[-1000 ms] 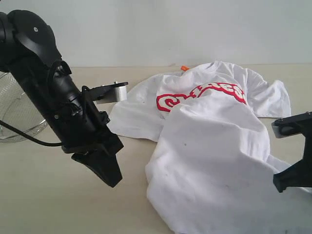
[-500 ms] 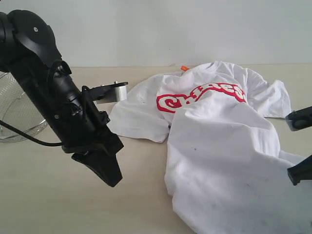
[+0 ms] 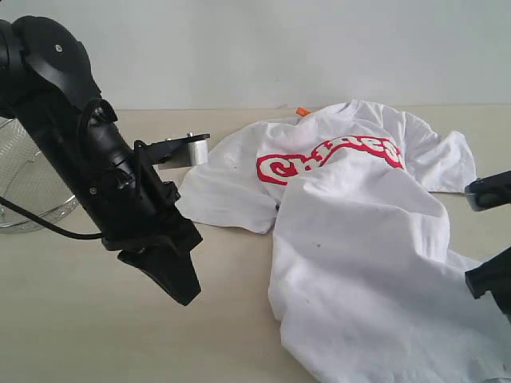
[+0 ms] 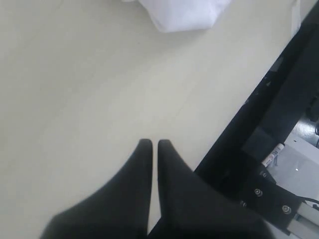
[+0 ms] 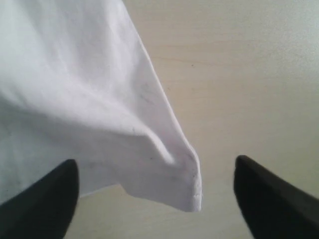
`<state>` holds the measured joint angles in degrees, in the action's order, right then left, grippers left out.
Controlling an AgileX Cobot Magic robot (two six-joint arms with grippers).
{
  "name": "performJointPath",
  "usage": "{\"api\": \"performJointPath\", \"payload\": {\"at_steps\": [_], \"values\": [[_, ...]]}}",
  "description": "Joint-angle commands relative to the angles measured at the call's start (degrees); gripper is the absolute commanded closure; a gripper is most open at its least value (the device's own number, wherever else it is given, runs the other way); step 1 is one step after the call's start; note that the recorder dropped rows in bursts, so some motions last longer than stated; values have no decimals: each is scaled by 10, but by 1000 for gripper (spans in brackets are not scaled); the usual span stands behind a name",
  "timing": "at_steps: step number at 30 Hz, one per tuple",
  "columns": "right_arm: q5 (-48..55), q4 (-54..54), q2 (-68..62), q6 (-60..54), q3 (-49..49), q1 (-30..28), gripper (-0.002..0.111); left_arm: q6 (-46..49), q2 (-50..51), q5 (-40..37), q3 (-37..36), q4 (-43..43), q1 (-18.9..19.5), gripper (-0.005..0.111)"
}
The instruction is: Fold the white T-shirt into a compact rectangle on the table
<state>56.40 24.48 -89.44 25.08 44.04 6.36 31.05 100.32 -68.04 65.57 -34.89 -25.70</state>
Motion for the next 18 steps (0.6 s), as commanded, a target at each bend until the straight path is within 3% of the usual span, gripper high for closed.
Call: {"api": "performJointPath", "payload": {"at_steps": [1, 4, 7, 13, 18], "values": [[-11, -2, 6, 1, 0, 2, 24, 6, -7, 5, -3, -4, -3, 102], [-34, -26, 18, -11, 1, 13, 37, 10, -7, 5, -3, -4, -3, 102], [-60, -65, 41, -29, 6, 36, 56, 11, -7, 5, -3, -4, -3, 102], [-159, -192, 90, -120, 7, 103, 106, 15, -7, 8, -3, -2, -2, 102], [-224, -321, 70, -231, 7, 161, 108, 19, -7, 73, -3, -2, -2, 102]]}}
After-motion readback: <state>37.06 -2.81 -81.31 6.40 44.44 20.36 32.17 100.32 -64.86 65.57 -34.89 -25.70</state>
